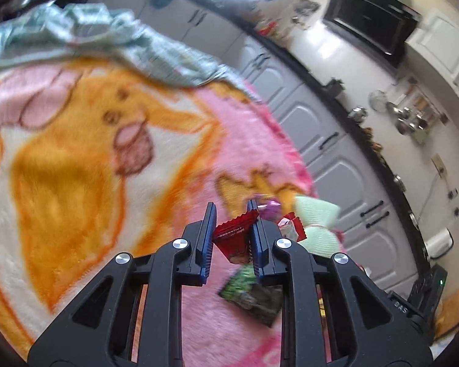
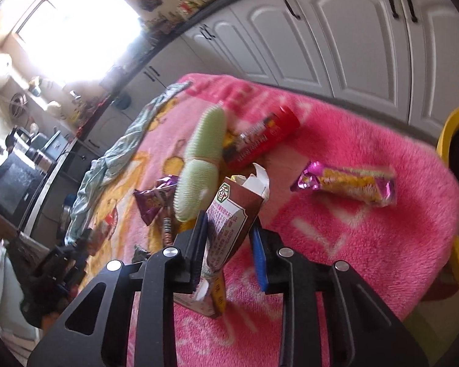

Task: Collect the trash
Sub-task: 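Lift the red wrapper with the left tool while the right tool lifts the packet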

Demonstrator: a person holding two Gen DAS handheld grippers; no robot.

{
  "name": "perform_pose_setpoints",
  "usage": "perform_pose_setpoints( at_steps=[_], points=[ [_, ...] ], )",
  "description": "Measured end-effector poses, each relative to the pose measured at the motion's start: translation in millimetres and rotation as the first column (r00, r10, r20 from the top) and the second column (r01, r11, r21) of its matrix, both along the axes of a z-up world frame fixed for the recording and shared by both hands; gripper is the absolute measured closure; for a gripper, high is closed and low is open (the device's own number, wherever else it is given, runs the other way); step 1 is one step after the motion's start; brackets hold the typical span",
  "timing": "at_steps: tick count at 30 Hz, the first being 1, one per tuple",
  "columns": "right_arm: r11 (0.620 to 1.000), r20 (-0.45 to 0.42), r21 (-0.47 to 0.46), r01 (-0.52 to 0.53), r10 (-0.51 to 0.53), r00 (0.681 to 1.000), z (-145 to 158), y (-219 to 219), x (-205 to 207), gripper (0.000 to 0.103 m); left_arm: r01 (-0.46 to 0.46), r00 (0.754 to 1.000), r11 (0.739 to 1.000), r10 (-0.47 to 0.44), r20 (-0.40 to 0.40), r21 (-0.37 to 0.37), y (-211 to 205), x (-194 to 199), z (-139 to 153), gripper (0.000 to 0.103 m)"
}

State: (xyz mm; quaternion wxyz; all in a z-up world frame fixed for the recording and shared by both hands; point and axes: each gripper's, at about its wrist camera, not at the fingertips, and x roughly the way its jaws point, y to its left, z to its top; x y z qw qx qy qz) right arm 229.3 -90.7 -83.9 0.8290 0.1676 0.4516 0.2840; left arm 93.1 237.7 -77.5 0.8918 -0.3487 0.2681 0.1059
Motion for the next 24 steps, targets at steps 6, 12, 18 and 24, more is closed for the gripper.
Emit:
perform_pose_setpoints(
  at_steps=[6,12,18,24],
  points=[
    [0.999,0.095,-0.023,-0.040,0.042,0.995,23,-4,-16,0.079,0.055,0.997,0.995,-0.059,0.043,0.084,-26,-2,26,0.088],
    [0.996,0.171,-0.054,-0.068,0.076,0.982,38,-9,-33,0.079,0.100,0.992,0.979,-0.112,0.059,0.180,-56,-1,43,0.088],
    [0.997,0.225,-0.057,-0.054,0.065,0.972,52,-23,-40,0.079,0.146,0.984,0.961,-0.166,0.067,0.234,-80,1,54,0.088],
    [0.999,0.261,-0.043,-0.025,0.035,0.965,68,-45,-41,0.079,0.195,0.972,0.940,-0.224,0.075,0.278,-106,7,65,0.088]
  ],
)
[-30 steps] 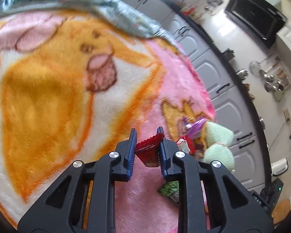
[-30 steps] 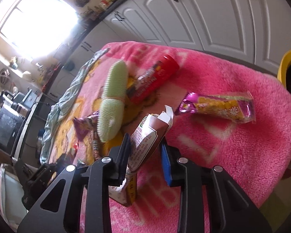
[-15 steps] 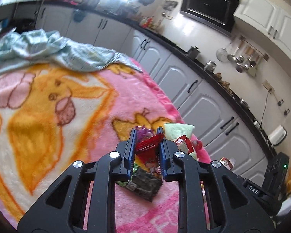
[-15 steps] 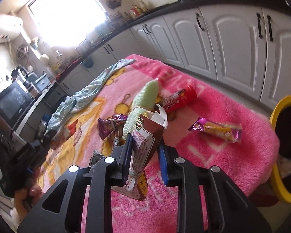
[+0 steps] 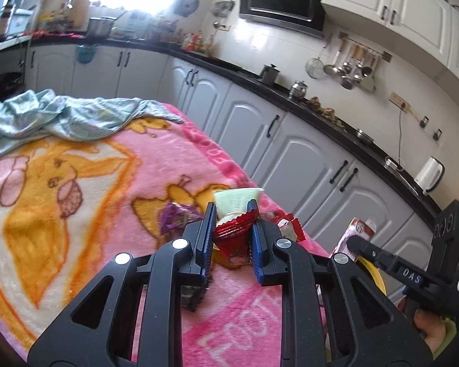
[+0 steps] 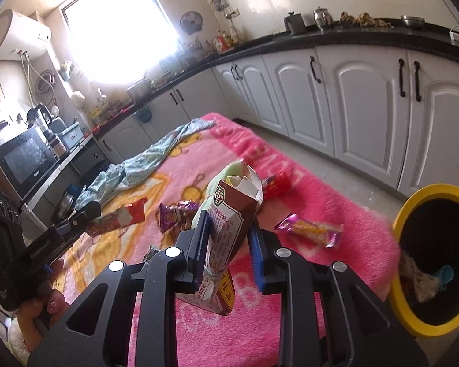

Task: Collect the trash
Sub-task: 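Lift the red wrapper with the left tool while the right tool lifts the packet, then carry the red wrapper and packet over the bin and open both tools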

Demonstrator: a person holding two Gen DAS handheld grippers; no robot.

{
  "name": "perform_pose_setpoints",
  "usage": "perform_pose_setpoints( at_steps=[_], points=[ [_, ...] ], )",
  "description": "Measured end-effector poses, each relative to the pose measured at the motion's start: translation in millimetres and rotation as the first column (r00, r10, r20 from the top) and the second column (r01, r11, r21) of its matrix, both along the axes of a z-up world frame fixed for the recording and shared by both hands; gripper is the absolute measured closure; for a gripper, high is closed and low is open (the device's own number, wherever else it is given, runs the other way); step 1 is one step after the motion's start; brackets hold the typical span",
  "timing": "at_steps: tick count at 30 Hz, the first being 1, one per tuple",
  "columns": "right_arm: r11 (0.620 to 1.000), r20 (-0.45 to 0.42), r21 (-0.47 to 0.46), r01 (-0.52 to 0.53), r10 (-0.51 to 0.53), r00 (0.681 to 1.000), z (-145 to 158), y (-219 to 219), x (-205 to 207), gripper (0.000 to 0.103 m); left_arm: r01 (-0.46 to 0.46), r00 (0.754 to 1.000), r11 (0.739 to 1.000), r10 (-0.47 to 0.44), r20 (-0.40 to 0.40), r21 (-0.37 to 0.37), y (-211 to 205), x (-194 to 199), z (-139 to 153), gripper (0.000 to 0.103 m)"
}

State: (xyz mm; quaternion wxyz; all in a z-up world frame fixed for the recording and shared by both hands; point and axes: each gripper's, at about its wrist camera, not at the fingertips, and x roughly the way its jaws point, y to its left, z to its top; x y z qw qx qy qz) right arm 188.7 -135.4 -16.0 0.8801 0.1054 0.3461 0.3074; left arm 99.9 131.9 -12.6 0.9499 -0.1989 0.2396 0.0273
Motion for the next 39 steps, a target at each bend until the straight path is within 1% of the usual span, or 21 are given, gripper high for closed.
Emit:
perform_pose_setpoints(
  at_steps=[9,19,29,39],
  points=[
    [0.998,0.058,0.020,0.057,-0.058,0.997,23,-45,-1,0.079,0.085,0.996,0.996,-0.085,0.014,0.037,-40,15,12,0.088],
    [0.993,0.106,0.003,0.121,-0.120,0.987,37,-92,-4,0.079,0.181,0.983,0.981,-0.183,0.025,0.071,-88,29,22,0.088],
    [0.980,0.124,0.004,0.198,-0.197,0.972,39,-140,-10,0.079,0.278,0.960,0.955,-0.280,0.010,0.104,-135,40,21,0.088],
    [0.966,0.148,0.020,0.259,-0.259,0.955,44,-172,-15,0.079,0.356,0.933,0.922,-0.359,-0.012,0.148,-176,45,18,0.088]
  ],
)
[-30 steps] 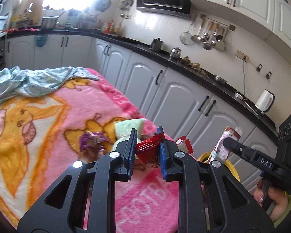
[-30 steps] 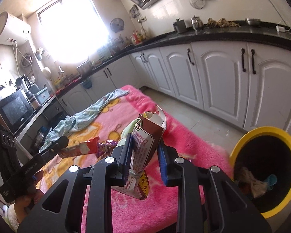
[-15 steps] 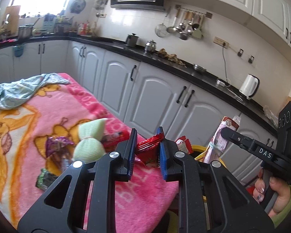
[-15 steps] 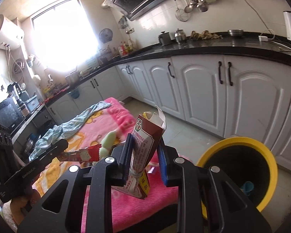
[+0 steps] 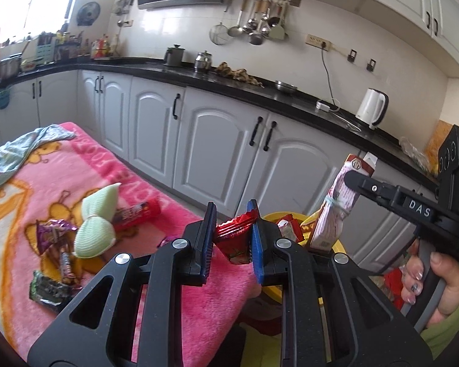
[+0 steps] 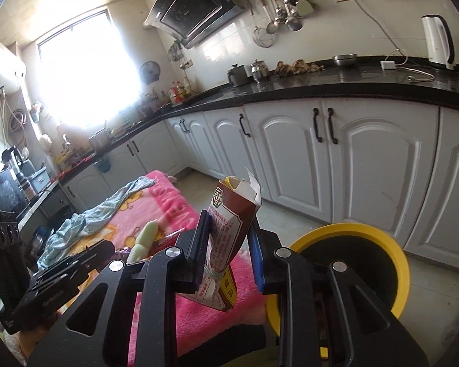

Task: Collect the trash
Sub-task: 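Carry the red wrapper and packet over the bin and open both tools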

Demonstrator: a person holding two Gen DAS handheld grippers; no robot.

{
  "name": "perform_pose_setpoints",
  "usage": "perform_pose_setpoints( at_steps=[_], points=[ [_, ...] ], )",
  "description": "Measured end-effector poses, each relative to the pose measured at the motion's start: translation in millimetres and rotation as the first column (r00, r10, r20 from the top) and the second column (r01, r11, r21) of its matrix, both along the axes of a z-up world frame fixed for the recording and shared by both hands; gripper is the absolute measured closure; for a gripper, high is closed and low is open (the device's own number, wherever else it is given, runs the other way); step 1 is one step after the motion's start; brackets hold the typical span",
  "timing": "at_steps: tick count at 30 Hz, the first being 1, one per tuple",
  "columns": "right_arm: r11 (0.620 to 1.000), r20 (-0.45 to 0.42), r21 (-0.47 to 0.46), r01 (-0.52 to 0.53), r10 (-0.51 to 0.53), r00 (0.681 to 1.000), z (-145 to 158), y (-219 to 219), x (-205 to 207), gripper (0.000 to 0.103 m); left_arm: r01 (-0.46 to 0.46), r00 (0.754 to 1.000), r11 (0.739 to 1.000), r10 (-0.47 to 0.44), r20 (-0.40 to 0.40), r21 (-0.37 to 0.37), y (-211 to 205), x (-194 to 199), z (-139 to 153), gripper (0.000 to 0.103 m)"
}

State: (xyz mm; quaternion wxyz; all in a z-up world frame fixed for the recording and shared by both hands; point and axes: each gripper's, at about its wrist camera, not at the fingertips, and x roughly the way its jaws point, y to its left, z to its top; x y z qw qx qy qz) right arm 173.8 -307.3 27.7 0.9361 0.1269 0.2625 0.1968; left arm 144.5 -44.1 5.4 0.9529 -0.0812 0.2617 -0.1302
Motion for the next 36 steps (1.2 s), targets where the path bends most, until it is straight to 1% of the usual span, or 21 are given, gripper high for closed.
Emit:
perform_pose_setpoints(
  at_steps=[5,10,19,26,32,36],
  points=[
    [0.999,0.011,0.011,0.048,-0.048,0.999,2,-22,-3,0.079,0.032,0.999,0.999,-0.032,0.000,0.010,-20,7,0,0.088],
    [0.994,0.041,-0.008,0.112,-0.112,0.993,5,-45,-5,0.079,0.071,0.997,0.997,-0.071,0.003,0.023,-44,16,1,0.088],
    [0.969,0.112,-0.100,0.228,-0.216,0.970,4,-73,-7,0.079,0.127,0.992,0.991,-0.127,-0.009,0.048,-87,37,-7,0.088],
    [0.956,0.083,-0.110,0.273,-0.265,0.961,-16,-95,3,0.079,0.152,0.988,0.986,-0.150,-0.044,0.061,-115,55,-24,0.088],
    [0.946,0.057,-0.126,0.299,-0.294,0.954,-34,-105,14,0.079,0.167,0.984,0.984,-0.162,-0.080,0.063,-128,68,-40,0.087],
    [0.946,0.028,-0.121,0.301,-0.300,0.954,-45,-110,21,0.079,0.177,0.980,0.982,-0.171,-0.100,0.061,-134,76,-49,0.086]
  ],
)
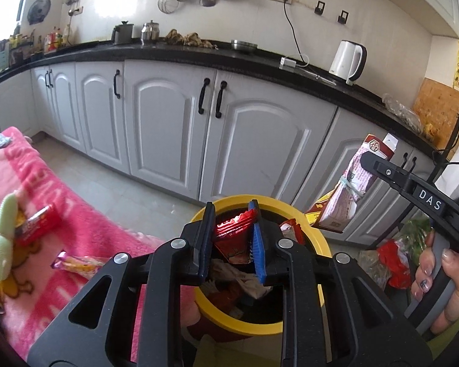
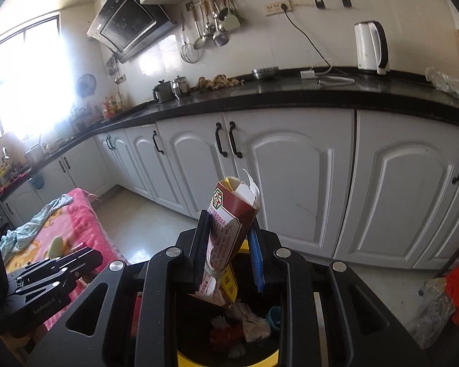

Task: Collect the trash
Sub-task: 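Carry the red wrapper and packet over the bin and open both tools, then move both open tools back over the blanket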

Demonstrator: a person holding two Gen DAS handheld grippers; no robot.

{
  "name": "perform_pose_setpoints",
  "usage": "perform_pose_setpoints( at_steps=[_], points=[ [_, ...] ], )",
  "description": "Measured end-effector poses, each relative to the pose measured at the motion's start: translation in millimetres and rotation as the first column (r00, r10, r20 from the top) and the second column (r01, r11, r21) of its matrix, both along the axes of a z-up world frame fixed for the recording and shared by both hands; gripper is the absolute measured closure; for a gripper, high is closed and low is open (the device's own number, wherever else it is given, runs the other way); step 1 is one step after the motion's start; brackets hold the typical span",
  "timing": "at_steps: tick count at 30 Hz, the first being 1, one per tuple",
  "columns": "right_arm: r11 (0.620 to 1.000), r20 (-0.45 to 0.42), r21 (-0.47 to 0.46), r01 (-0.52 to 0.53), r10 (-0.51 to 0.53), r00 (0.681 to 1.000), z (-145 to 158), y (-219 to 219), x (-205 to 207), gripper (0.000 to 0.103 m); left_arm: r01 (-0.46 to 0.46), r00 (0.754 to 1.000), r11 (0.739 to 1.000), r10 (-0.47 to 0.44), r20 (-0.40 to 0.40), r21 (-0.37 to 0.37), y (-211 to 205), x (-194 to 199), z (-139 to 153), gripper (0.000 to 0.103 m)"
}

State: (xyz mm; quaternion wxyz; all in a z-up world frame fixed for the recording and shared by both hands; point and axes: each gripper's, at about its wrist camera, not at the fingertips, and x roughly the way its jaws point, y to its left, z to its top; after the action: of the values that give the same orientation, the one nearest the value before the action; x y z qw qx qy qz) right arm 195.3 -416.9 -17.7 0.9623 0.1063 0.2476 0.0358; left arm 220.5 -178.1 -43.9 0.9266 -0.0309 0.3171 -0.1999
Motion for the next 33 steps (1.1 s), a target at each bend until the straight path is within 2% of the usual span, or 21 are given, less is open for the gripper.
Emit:
perform_pose_setpoints(
  at_steps=[3,7,10,14,18,24,33],
  points=[
    [1.000,-0.020,0.019,0.000,0.000,1.000,-8,-2,6,0.078,0.007,1.000,1.000,-0.007,-0.007,0.007,-3,3,-5,0.082],
    [0.999,-0.043,0.043,0.007,-0.005,0.999,-13,-2,10,0.064,0.006,1.000,1.000,-0.005,-0.023,0.020,-4,5,-10,0.073],
    [0.999,-0.046,0.048,0.005,-0.003,0.999,-14,-1,9,0.064,-0.002,1.000,1.000,0.002,-0.031,0.016,-1,5,-11,0.068],
    [0.999,-0.036,0.046,-0.003,0.005,0.999,-10,3,6,0.062,-0.017,0.999,1.000,0.017,-0.029,0.000,8,3,-8,0.053],
    [0.999,-0.026,0.044,-0.016,0.017,1.000,-5,8,3,0.053,-0.040,0.999,0.999,0.039,-0.025,-0.014,19,1,-3,0.036],
    [0.998,-0.009,0.036,-0.043,0.043,0.999,2,19,-2,0.047,-0.084,0.996,0.996,0.084,-0.012,-0.043,41,-7,6,0.013],
    [0.995,0.019,0.013,-0.098,0.098,0.995,15,41,-12,0.036,-0.152,0.988,0.987,0.154,0.022,-0.060,72,-21,21,0.011]
  ],
)
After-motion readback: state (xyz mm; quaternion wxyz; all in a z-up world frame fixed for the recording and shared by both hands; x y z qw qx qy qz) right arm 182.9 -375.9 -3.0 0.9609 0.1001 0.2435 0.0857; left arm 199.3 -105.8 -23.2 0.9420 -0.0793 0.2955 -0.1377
